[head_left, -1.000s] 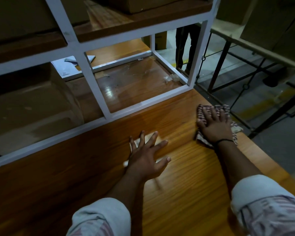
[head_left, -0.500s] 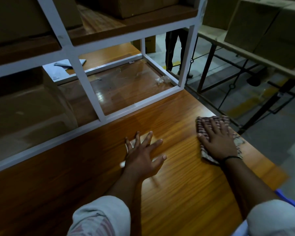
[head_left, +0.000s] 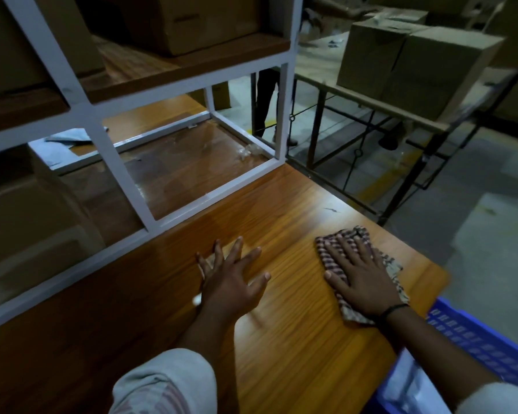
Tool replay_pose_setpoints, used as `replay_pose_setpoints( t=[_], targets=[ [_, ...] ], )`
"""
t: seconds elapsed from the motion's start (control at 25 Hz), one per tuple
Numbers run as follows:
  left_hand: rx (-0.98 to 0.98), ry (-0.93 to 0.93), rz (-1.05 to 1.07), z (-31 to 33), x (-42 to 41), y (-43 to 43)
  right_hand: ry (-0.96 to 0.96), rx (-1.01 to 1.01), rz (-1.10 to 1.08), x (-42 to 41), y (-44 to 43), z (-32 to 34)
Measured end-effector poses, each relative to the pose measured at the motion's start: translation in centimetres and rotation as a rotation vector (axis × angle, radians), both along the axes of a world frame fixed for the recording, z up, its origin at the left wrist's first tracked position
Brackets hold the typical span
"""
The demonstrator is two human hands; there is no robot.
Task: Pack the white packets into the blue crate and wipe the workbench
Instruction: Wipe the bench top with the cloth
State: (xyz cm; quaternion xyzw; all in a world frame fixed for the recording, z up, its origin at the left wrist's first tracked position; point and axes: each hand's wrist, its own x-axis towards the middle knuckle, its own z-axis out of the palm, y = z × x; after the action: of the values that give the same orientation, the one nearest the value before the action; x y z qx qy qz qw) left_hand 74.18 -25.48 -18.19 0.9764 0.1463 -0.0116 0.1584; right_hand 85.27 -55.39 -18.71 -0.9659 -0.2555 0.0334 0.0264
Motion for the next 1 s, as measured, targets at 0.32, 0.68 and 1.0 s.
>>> replay_pose_setpoints(
  t=[0.32, 0.68, 1.0],
  targets=[
    [0.026, -0.013, -0.013, -0.2, -0.1, 0.0, -0.015, 0.053, -0.49, 0.3, -2.1, 0.0],
    [0.037, -0.015, -0.019, -0.5, -0.1, 0.0, -0.028, 0.095, -0.103, -12.2, 3.7, -0.6],
    [0.03, -0.029, -0.002, -0.3, -0.1, -0.2, 0.012, 0.057, -0.256, -0.4, 0.2, -0.6]
  ],
)
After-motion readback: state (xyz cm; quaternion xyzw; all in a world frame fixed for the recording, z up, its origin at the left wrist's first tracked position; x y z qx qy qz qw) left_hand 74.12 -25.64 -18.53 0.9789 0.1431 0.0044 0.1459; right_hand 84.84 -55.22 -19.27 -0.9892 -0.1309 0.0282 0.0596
